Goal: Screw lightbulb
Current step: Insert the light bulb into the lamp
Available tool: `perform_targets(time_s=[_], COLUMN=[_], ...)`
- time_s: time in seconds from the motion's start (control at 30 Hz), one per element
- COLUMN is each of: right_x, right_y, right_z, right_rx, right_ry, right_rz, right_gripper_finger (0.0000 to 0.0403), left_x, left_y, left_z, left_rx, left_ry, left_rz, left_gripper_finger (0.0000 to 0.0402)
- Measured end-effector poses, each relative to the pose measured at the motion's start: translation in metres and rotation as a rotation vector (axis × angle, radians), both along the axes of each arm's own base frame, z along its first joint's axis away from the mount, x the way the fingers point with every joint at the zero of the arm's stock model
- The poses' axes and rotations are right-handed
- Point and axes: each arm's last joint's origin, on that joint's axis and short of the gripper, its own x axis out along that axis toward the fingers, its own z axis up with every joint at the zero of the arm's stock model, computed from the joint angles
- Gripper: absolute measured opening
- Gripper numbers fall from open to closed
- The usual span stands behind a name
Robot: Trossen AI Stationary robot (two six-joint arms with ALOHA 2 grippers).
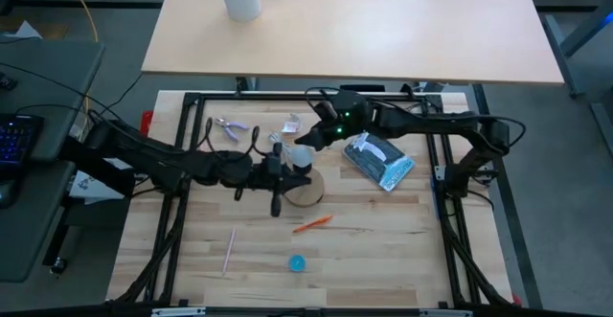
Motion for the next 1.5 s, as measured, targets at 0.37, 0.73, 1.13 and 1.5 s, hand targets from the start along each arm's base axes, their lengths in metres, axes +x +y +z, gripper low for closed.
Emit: perform_targets(time_s=[0.37,0.73,1.13,1.5], right_x=[-0.004,-0.048,-0.092,-0.039], right_y=[0.013,0.034,0.037,0.007], right_z=[0.007,0.028,0.061,0.036], right_rx=[0.011,-0.034,-0.181,-0.124], right_ry=[-0.001,0.164,0.177,0.039], right_rz=[0.046,0.100,-0.111,-0.110], right_gripper_finger=[0.0000,0.0000,0.0000,0.0000], left_x=[-0.003,-0.067,-0.118,-0.047], left_y=[0.010,0.027,0.041,0.008], left_z=[-0.005,0.010,0.039,0.027], left_rx=[0.052,0.179,0.111,-0.050], left_ry=[0.075,0.316,0.205,0.054], left_rz=[0.114,0.271,0.436,0.065], left_gripper_finger=[0.0000,0.0000,0.0000,0.0000])
